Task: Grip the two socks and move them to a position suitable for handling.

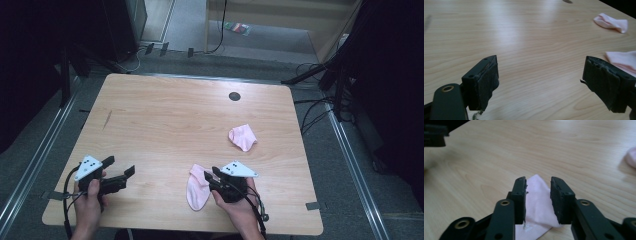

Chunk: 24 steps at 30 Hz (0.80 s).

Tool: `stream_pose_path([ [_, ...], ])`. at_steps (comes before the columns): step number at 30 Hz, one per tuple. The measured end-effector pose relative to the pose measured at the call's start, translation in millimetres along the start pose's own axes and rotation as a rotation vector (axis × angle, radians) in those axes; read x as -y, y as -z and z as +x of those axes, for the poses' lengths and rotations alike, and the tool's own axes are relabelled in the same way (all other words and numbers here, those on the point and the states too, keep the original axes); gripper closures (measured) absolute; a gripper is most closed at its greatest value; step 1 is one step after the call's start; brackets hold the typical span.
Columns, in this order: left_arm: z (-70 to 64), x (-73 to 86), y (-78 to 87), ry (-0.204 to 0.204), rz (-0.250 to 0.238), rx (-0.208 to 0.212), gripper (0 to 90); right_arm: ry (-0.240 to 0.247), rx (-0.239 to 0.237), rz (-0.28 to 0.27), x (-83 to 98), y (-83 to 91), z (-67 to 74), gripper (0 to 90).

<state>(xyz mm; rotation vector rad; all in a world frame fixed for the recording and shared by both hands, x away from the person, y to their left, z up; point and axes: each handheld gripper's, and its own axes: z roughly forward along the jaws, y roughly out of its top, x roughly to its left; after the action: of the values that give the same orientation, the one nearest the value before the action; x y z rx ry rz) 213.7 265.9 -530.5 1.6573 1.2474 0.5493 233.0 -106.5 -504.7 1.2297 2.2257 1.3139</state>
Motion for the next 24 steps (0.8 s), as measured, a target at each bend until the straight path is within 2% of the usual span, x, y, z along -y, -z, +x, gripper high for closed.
stream_pose_path([
  [1, -8.0, -0.5, -2.5, -0.015, 0.010, 0.022, 13.8, 0.018, -0.019, 0.011, 1.5, -2.5, 1.0, 68.9],
  [2, -18.8, -0.7, -5.9, -0.030, 0.022, 0.044, 13.8, 0.074, -0.042, 0.051, 6.2, -10.3, 4.9, 70.0],
  [3, -18.8, -0.7, -5.9, -0.030, 0.022, 0.044, 13.8, 0.089, -0.055, 0.068, 8.0, -13.6, 5.8, 69.6],
  [4, -28.8, -1.0, -8.7, -0.022, 0.026, 0.094, 13.9, 0.112, -0.058, 0.092, 11.5, -18.8, 7.1, 67.6],
  [6, -38.5, -1.2, -10.8, -0.021, 0.028, 0.138, 14.0, 0.134, -0.026, 0.110, 16.6, -24.7, 8.2, 66.1],
  [8, -49.3, -1.2, -13.5, -0.029, 0.038, 0.165, 14.2, 0.134, -0.021, 0.127, 20.8, -29.4, 7.0, 66.2],
  [9, -49.3, -1.2, -13.5, -0.029, 0.038, 0.165, 14.3, 0.134, -0.021, 0.127, 20.8, -29.4, 7.0, 66.2],
  [10, -61.6, -1.0, -16.9, -0.032, 0.051, 0.189, 14.5, 0.135, -0.044, 0.140, 23.1, -31.8, 5.0, 66.7],
  [12, -74.7, -0.6, -19.9, -0.031, 0.062, 0.224, 14.5, 0.143, -0.032, 0.155, 25.1, -33.8, 4.2, 70.4],
  [13, -74.7, -0.6, -19.9, -0.031, 0.062, 0.224, 14.1, 0.143, -0.032, 0.155, 25.1, -33.8, 4.2, 70.4],
  [14, -87.1, -0.5, -23.3, -0.010, 0.071, 0.280, 14.1, 0.137, -0.025, 0.151, 28.0, -35.0, 2.3, 77.6],
  [15, -94.8, 0.1, -25.2, -0.027, 0.082, 0.287, 14.3, 0.126, -0.018, 0.150, 28.4, -34.7, 1.9, 80.5],
  [16, -103.0, 1.1, -27.3, -0.050, 0.097, 0.273, 15.8, 0.120, -0.013, 0.147, 28.7, -34.6, 1.0, 82.3],
  [20, -129.5, 7.5, -35.9, -0.113, 0.149, 0.281, 27.4, 0.098, -0.006, 0.136, 30.4, -34.1, 0.2, 84.8],
  [21, -129.5, 7.5, -35.9, -0.113, 0.149, 0.281, 31.1, 0.098, -0.006, 0.136, 30.4, -34.1, 0.2, 84.8],
  [22, -138.6, 9.6, -39.9, -0.121, 0.168, 0.290, 34.2, 0.097, -0.003, 0.137, 30.4, -34.2, 0.3, 85.1],
  [23, -138.6, 9.6, -39.9, -0.121, 0.168, 0.290, 37.1, 0.097, -0.003, 0.137, 30.4, -34.2, 0.3, 85.1],
  [24, -145.6, 11.4, -44.0, -0.131, 0.189, 0.301, 40.9, 0.083, -0.003, 0.137, 30.2, -34.2, 0.5, 85.2],
])
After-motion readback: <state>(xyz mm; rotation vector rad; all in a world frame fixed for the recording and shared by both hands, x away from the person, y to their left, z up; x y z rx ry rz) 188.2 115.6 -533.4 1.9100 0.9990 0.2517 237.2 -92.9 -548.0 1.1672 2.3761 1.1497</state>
